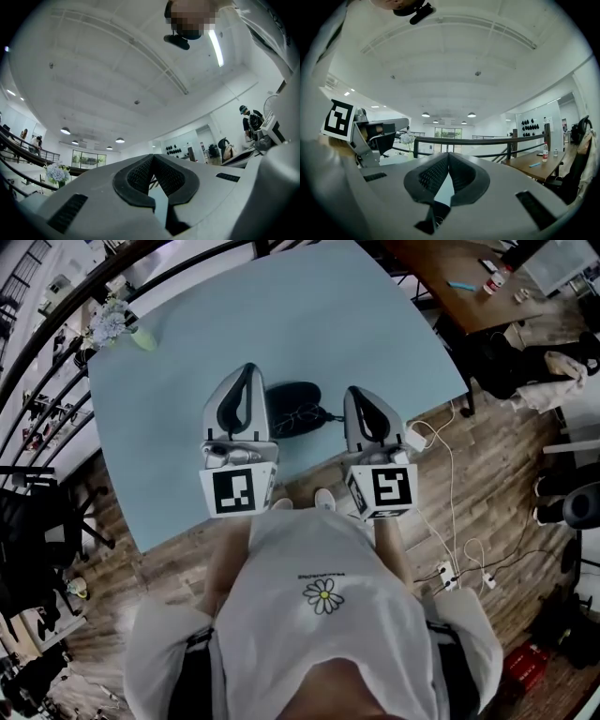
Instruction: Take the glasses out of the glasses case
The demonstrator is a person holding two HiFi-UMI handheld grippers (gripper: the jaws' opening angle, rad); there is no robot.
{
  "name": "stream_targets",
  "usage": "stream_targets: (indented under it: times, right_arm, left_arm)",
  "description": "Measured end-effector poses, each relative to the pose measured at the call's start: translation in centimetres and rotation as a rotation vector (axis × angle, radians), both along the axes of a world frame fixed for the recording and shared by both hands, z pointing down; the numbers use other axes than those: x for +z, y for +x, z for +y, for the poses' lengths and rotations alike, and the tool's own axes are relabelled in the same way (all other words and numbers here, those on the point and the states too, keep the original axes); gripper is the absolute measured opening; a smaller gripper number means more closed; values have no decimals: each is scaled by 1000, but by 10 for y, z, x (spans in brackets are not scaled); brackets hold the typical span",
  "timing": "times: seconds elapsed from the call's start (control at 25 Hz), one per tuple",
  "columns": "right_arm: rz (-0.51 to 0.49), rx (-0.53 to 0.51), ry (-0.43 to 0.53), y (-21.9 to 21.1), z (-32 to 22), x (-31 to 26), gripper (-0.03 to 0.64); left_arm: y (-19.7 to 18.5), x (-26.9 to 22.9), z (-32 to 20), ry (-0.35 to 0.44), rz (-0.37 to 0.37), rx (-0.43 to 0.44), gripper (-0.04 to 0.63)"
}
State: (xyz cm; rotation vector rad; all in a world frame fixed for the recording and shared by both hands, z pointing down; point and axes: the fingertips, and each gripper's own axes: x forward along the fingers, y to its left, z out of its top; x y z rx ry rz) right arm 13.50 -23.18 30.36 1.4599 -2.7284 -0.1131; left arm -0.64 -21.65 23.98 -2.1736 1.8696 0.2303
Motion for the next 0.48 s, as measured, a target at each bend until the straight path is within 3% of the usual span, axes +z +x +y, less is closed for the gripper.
stream_targets:
  times: [0.24,0.48]
  right_arm:
    - [15,-101,12,-18,-19,-9,11]
    - [119,-313,3,-46,-33,-8,19]
  left_arm:
    - [-13,2,-2,-17,-9,-50,17]
    - [-33,21,1,-70,-10,-114,17]
